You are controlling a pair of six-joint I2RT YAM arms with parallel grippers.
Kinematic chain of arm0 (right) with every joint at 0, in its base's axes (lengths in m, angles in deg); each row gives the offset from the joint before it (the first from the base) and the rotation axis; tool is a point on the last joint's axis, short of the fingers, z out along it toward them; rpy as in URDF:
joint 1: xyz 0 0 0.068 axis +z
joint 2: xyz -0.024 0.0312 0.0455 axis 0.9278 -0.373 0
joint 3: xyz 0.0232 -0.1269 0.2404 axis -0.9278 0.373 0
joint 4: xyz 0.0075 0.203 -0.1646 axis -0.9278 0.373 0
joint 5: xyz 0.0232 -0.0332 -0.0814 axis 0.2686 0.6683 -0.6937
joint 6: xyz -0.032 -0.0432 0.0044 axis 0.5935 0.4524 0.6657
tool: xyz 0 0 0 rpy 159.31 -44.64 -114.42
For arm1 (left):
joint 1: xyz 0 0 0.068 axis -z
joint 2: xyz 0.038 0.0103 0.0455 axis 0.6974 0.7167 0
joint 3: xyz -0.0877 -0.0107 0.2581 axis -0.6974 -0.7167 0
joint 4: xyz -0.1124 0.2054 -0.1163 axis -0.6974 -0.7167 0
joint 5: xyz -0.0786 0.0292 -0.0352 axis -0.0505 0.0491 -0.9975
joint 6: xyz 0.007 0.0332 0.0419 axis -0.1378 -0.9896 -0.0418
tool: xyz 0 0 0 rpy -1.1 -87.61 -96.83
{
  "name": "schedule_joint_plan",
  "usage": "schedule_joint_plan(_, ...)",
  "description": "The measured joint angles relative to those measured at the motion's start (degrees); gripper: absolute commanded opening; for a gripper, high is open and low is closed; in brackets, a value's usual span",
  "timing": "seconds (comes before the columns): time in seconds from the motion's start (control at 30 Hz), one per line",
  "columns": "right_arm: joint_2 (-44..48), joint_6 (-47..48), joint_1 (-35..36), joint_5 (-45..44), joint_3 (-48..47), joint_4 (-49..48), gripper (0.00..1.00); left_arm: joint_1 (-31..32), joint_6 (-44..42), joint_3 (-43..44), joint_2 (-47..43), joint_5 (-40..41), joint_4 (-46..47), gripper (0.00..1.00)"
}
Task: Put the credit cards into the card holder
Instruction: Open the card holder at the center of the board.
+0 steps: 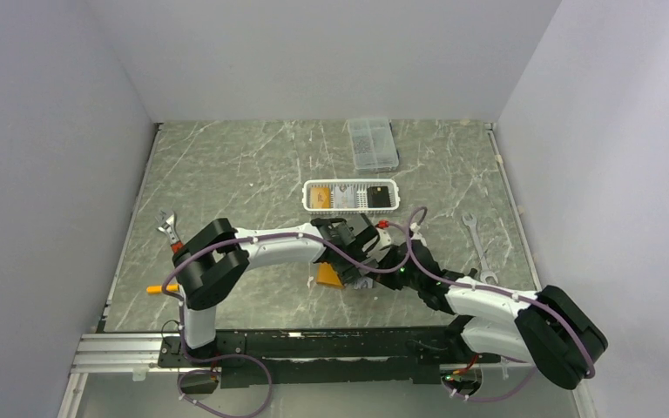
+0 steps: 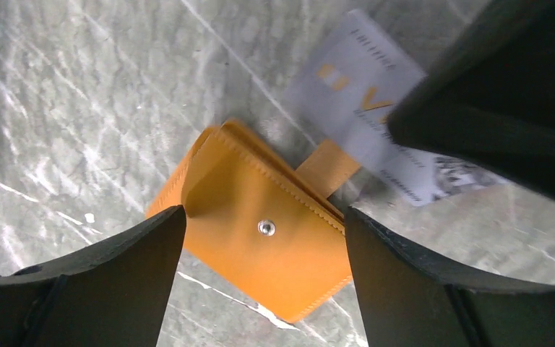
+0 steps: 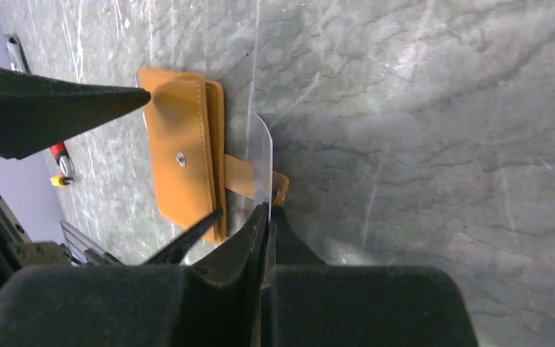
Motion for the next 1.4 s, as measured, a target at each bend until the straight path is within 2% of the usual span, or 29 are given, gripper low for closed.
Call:
schedule_joint_plan(0.27,1.07,-0.63,-2.75,2.19,3.37,-3.30,0.00,0.15,-1.84,0.07,0.87,4.79,-0.39,0.82)
schedule_joint_plan(0.67,-3.21,-0.50,-3.54,3.52,3.43,-7.87,0.00,-0.81,-3.45,1.90,-2.16,4.81,-4.66,0.80)
schedule_joint_plan(0.87,-3.23,-0.48,-3.54,3.52,3.56,-7.98,0.00,-3.98,-6.19,4.83,-3.23,5.25,-5.51,0.78)
schedule_joint_plan(1.17,-3.15,-0.15,-3.54,3.52,3.56,-7.96,0.00,-9.70,-7.58,4.52,-3.19,6.12,-5.86,0.70)
schedule_joint_plan(1.27,-3.19,-0.04,-3.54,3.54,3.56,-7.96,0.00,-11.08,-7.56,4.37,-3.19,6.08,-5.97,0.58)
schedule_joint_plan(1.37,-3.19,-0.04,-3.54,3.54,3.56,-7.96,0.00,-12.31,-7.39,4.13,-3.19,5.11,-6.08,0.31)
schedule_joint_plan(1.4,-3.15,-0.04,-3.54,3.54,3.56,-7.93,0.00,-12.83,-7.32,3.87,-3.19,4.02,-6.10,0.20)
